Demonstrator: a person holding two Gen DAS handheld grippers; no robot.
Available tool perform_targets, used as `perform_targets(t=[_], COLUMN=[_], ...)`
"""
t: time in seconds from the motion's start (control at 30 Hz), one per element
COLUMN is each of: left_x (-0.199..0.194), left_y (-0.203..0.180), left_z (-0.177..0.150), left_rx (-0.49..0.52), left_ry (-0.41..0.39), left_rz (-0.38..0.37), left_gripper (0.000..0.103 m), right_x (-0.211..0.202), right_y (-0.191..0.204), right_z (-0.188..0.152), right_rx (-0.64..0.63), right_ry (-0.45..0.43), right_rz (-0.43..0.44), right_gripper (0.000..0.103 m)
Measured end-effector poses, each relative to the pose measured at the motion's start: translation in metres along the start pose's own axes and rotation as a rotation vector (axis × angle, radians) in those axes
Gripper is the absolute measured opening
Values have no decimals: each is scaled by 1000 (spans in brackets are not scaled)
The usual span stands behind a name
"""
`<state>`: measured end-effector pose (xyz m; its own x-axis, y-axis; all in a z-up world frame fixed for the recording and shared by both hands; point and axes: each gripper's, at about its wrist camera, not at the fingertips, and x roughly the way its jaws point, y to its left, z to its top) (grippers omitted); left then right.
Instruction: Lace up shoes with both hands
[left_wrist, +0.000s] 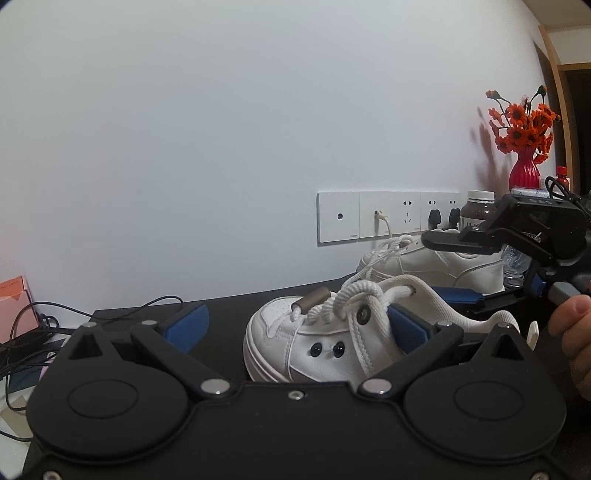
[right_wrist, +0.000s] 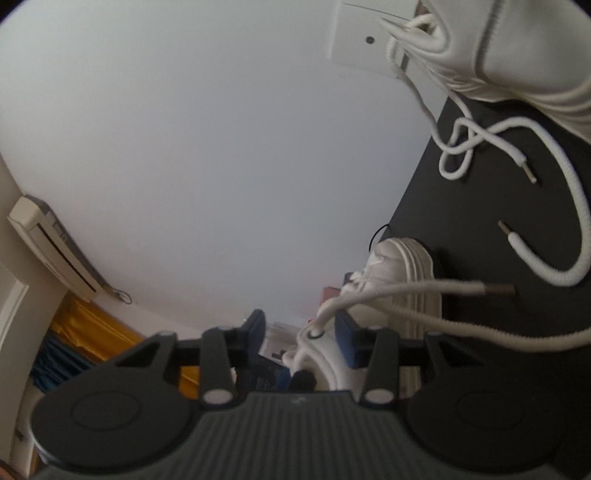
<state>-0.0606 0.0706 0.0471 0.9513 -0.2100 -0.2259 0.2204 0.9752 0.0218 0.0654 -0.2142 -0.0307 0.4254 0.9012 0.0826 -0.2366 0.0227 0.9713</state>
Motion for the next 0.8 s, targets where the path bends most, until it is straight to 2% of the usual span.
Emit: perform_targets(t=[0.07,0.2,0.37,0.5,0.57,0.63,0.67,0.8], left_x=[-1,-5,-8,-7,-6,-3,-2,-1], left_y=[-1,-9,-14,-15,-15,-13,-11,-6], left_z=[1,4,6,6,5,3,2,2], left_rx=[4,39,59,70,78,88,87,65], left_ry=[2,6,22,40,45,49,52,57], left_rz=[4,6,-7,-14,-8,0,0,-16], left_gripper=[103,103,103,103,103,103,103,103], right_x=[-1,-2,-4,0,-1,3,4,-6], right_y=[1,-1,-11,-10,-10,-7,-4,15], right_z=[-1,-2,1,8,7,4,0,-5], right_rx=[-10,-39,15,17,-10,-57,-91,-217], right_ry=[-5,-3,3,12,2,-10,-18,-62], right_rz=[1,-24,-21,-8,-17,-23,-23,0], right_gripper=[35,13,13,20,20,8,6,6])
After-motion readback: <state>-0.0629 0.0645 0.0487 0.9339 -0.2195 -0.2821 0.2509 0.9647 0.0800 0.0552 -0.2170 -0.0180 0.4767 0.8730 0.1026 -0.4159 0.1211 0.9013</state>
